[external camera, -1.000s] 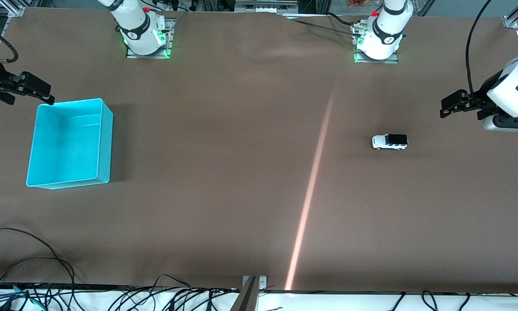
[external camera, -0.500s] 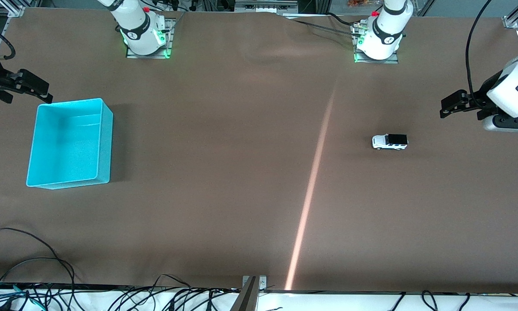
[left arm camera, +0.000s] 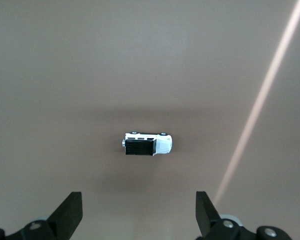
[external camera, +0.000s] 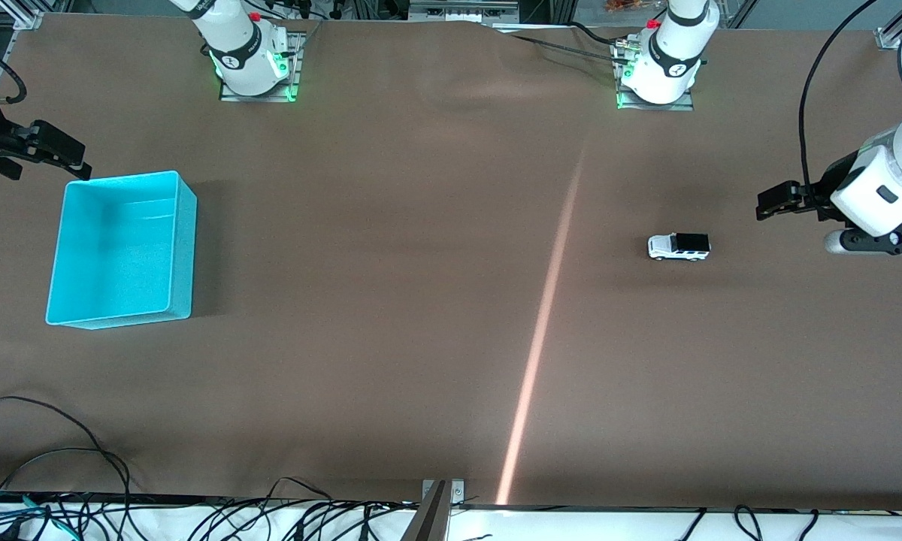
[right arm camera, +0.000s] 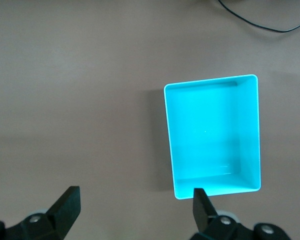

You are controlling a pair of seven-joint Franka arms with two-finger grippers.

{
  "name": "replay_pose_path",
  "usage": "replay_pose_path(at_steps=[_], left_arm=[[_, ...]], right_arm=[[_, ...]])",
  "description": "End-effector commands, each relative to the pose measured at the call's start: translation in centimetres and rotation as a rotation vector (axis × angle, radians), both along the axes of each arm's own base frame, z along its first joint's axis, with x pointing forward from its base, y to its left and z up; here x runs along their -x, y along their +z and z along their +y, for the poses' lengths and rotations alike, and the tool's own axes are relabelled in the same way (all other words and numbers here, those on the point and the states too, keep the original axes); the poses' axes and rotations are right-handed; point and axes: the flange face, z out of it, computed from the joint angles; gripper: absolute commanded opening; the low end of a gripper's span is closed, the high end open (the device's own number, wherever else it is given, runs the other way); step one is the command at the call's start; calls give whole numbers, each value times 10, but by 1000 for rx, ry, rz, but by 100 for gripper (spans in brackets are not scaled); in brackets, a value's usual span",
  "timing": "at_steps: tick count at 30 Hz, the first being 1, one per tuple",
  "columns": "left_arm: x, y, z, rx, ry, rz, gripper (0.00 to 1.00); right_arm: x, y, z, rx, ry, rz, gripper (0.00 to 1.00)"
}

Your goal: Wind and store white jeep toy

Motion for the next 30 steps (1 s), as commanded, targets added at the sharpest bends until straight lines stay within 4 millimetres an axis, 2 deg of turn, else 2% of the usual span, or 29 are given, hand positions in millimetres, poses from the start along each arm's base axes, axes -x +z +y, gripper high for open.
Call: replay_pose_path(at_steps=[1,14,30], left_arm=[[-6,-12,1,-72,275,17,100],[-12,-61,-1,-184,774,83,100],[5,-161,0,-270,1309,52,100]], right_arm=[[1,8,1,10,-7,-11,100],[1,7,1,8,-6,-8,100],[2,8,1,5,-6,-5,100]])
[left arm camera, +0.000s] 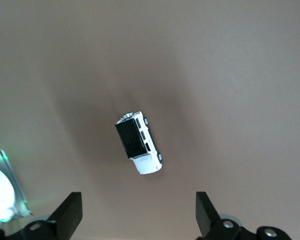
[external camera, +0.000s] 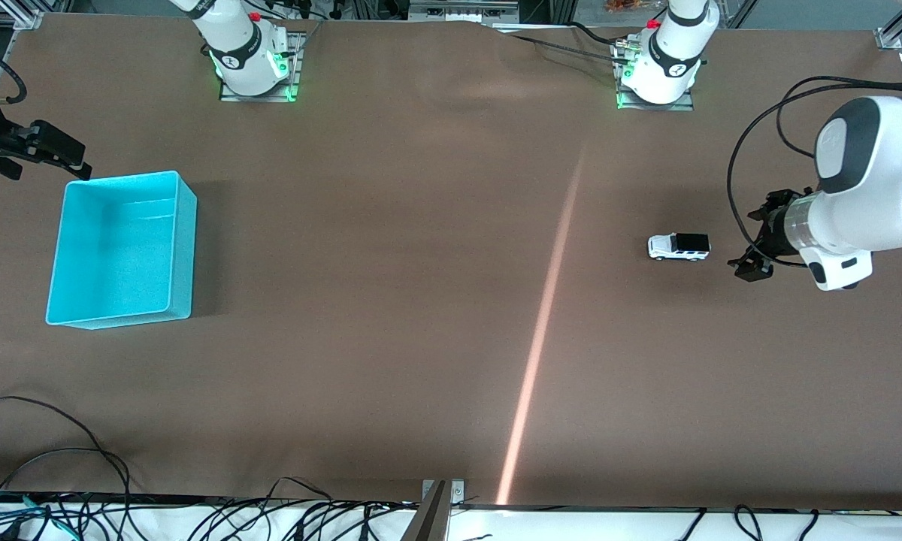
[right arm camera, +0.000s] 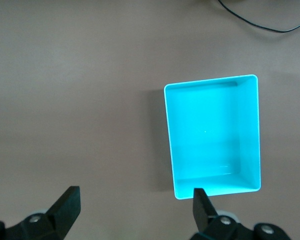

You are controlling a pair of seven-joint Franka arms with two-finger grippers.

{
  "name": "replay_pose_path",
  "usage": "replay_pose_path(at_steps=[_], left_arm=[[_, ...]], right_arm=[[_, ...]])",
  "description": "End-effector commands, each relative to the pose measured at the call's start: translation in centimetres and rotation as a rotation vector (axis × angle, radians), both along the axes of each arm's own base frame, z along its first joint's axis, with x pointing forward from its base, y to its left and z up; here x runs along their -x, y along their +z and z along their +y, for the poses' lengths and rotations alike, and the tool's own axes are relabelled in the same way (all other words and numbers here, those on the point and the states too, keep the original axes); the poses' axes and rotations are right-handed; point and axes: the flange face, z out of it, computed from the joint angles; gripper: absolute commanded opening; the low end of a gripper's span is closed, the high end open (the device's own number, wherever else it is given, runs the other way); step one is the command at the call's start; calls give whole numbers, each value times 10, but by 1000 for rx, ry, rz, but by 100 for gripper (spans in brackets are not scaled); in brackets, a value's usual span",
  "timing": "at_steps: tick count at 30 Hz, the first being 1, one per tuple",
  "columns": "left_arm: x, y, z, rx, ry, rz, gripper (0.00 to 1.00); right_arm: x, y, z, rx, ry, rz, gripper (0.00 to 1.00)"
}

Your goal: Wind and store white jeep toy

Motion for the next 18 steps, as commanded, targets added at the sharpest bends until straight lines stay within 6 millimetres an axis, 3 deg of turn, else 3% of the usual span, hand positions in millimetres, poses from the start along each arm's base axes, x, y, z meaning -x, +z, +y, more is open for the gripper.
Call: replay_pose_path(at_steps=[1,7,18], left_arm=[[12,-26,2,-66,181,-36,100],[33,-66,2,-82,252,-53,100],[78,-127,22,-70,317,-157,100]], right_arm=[[2,8,1,5,-4,-4,100],[2,8,0,5,-6,-6,100],[2,8,0,5,-6,-3,100]])
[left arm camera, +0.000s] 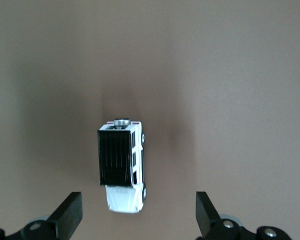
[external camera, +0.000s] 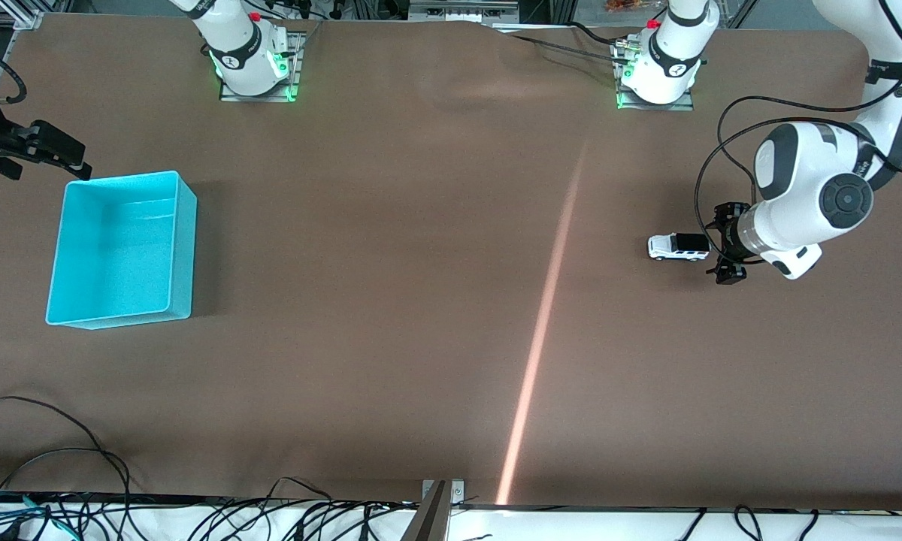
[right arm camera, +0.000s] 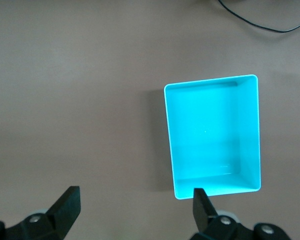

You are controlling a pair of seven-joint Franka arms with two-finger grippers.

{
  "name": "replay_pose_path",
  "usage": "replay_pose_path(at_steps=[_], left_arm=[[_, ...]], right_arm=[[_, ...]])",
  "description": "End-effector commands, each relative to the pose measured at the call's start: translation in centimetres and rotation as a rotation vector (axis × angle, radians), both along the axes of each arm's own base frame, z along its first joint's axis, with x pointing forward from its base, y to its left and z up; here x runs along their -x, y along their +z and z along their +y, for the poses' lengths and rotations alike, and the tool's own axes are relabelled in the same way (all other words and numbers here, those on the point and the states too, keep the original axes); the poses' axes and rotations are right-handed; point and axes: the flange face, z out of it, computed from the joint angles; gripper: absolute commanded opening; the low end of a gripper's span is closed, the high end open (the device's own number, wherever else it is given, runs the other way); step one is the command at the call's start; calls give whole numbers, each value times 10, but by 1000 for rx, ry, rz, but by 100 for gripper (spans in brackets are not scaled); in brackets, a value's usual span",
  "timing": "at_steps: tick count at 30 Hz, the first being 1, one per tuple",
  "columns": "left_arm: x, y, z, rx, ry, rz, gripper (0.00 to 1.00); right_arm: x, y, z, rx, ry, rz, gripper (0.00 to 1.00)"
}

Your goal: Wind and store white jeep toy

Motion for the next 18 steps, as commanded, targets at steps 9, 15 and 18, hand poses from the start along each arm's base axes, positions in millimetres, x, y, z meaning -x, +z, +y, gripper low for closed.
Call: replay_pose_path(at_steps=[9,15,18], left_arm=[[46,-40,15,-14,68,-96,100],[57,-59,6,-12,70,-116,100],[57,-63,-10,-6,65,-109,98]], right_arm=[[2,8,0,5,-6,-3,100],[2,8,0,5,-6,-4,100],[2,8,0,5,-6,-4,100]])
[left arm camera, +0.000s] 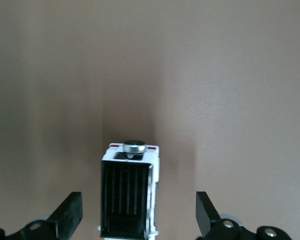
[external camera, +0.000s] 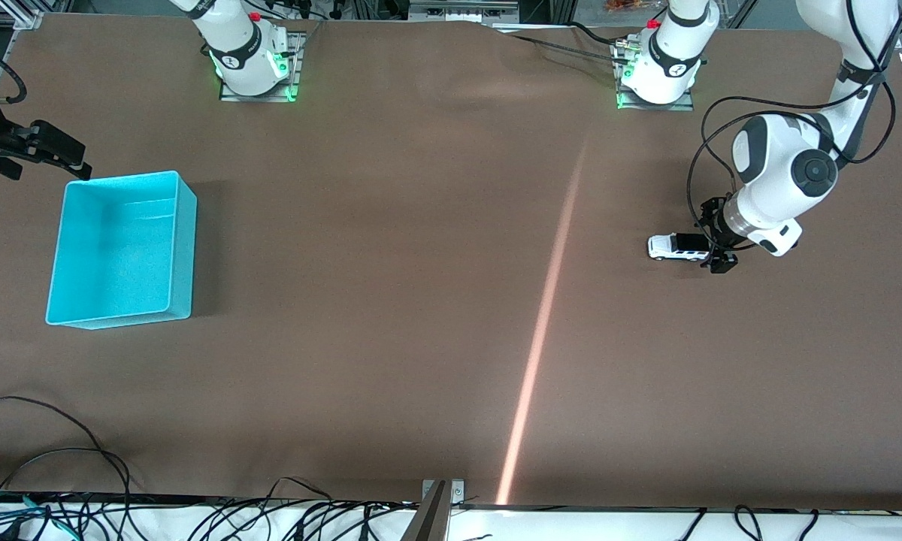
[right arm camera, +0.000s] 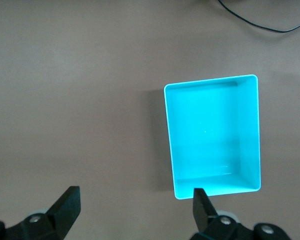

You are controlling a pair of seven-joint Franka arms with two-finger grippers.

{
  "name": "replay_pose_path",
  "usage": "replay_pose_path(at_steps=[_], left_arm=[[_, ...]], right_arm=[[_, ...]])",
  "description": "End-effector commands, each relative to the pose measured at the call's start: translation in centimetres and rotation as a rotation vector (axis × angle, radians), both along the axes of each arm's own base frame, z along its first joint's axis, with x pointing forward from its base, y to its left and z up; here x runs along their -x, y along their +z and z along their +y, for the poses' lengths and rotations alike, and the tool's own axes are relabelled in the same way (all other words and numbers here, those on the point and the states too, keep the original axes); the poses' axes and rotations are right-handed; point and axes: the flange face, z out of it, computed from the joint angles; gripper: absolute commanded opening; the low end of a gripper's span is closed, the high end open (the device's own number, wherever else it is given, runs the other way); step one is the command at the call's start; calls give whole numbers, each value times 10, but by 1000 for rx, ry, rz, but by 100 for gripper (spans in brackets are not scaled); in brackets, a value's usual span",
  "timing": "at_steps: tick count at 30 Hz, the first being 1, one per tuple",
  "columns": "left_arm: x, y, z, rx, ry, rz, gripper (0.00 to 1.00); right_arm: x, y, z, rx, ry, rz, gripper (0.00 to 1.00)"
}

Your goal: Wind and store white jeep toy

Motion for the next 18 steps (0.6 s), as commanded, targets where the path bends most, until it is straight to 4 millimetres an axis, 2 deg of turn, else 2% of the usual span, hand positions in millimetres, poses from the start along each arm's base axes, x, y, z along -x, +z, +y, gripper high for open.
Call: replay_pose_path(at_steps=[1,9,15,18], left_arm=[[5,-3,-23,-1,0,-7,98],[14,-15,-25,1,0,5,92],[21,-28,-25,0,-12,-11,91],[21,-30,-25,0,-12,-9,78]], right_arm=[[2,8,0,5,-6,-4,100],[2,8,1,5,-3,-3,100],[3,9,4,5,2,-6,100],[3,9,3,4,0,-4,100]])
